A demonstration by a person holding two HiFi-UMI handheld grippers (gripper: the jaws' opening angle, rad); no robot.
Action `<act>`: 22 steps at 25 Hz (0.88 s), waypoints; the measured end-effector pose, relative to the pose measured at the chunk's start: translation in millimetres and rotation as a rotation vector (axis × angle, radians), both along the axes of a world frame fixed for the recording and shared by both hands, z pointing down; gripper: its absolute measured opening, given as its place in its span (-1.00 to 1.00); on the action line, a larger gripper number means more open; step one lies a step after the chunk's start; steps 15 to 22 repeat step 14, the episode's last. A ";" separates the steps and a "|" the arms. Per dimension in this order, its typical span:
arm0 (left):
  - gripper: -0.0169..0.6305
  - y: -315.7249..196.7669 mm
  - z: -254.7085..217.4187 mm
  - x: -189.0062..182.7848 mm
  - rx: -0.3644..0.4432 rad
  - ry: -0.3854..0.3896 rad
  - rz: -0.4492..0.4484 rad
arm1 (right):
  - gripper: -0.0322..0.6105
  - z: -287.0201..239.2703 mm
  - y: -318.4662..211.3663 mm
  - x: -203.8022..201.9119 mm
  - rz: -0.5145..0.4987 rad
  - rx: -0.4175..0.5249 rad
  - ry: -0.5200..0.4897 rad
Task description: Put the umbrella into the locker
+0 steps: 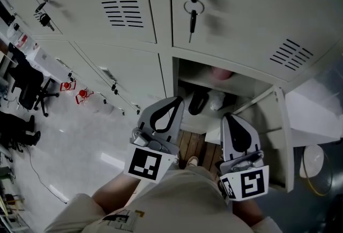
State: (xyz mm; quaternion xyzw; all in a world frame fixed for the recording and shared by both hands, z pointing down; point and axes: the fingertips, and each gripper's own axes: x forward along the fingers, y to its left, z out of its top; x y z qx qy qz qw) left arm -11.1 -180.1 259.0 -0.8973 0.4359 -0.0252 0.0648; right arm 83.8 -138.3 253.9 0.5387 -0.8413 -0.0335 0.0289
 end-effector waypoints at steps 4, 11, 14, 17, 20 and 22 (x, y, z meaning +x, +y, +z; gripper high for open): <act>-0.92 -1.0 1.5 -0.7 -0.011 -0.005 -0.003 | -0.88 3.8 -1.1 -0.7 -0.009 -0.023 -0.014; -0.92 -3.0 -0.6 4.1 0.002 -0.021 0.007 | -0.88 5.9 -4.0 4.0 0.000 -0.041 -0.030; -0.92 -3.4 -0.7 4.6 0.002 -0.021 0.006 | -0.88 6.9 -5.0 4.1 -0.004 -0.046 -0.034; -0.92 -3.4 -0.7 4.6 0.002 -0.021 0.006 | -0.88 6.9 -5.0 4.1 -0.004 -0.046 -0.034; -0.92 -3.4 -0.7 4.6 0.002 -0.021 0.006 | -0.88 6.9 -5.0 4.1 -0.004 -0.046 -0.034; -0.92 -3.4 -0.7 4.6 0.002 -0.021 0.006 | -0.88 6.9 -5.0 4.1 -0.004 -0.046 -0.034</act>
